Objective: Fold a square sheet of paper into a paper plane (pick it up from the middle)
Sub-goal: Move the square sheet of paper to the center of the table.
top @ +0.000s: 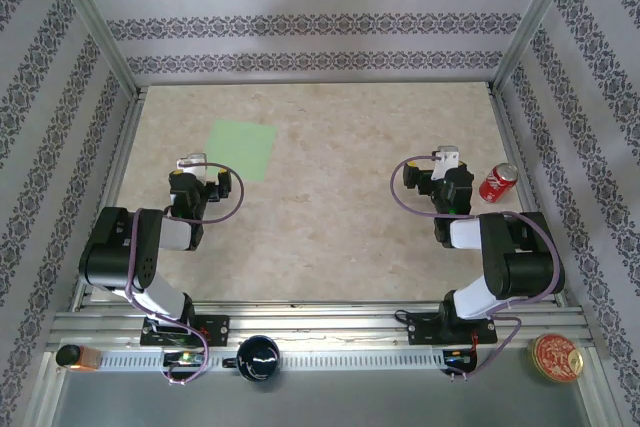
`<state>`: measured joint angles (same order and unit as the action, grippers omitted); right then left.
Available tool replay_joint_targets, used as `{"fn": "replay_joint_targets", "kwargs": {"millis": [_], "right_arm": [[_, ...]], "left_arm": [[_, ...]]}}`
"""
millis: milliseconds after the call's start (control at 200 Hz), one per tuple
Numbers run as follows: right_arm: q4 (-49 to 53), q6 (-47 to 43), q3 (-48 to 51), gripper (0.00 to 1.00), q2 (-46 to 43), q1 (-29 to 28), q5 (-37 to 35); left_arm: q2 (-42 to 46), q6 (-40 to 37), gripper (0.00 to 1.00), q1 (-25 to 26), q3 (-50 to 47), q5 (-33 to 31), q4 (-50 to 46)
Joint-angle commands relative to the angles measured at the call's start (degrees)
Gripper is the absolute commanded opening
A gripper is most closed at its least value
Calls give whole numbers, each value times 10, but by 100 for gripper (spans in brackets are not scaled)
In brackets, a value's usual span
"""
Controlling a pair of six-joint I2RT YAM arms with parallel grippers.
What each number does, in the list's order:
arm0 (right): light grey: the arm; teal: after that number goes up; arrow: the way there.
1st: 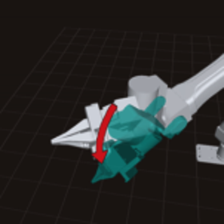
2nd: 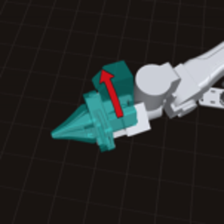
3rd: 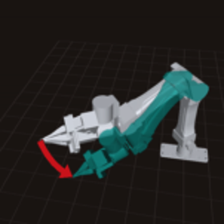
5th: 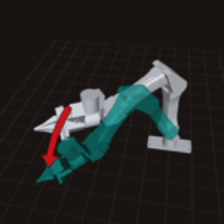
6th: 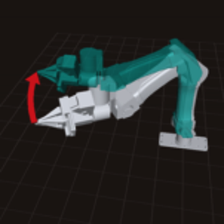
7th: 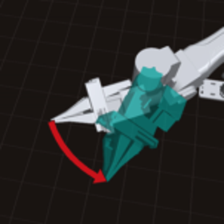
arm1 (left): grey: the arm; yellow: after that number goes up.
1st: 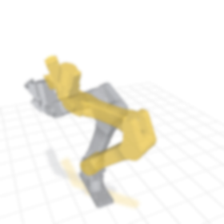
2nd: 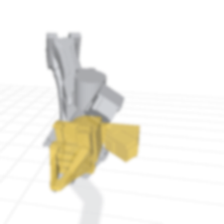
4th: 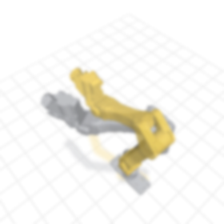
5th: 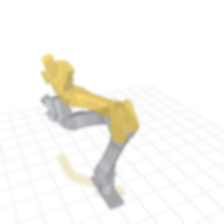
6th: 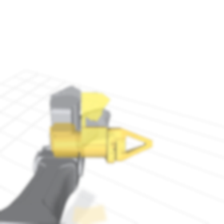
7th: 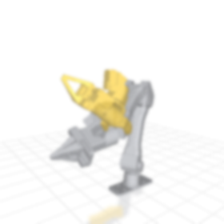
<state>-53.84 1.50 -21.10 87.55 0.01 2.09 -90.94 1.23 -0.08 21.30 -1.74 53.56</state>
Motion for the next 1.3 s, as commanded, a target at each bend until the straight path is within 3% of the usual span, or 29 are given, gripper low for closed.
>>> {"fn": "replay_joint_targets", "kwargs": {"millis": [0, 1294], "right_arm": [[-15, 4, -2, 98, 4, 2, 13], [-15, 4, -2, 98, 3, 6, 24]], "left_arm": [[-1, -11, 99, 2, 8, 9, 6], [1, -15, 99, 1, 1, 29, 21]]}}
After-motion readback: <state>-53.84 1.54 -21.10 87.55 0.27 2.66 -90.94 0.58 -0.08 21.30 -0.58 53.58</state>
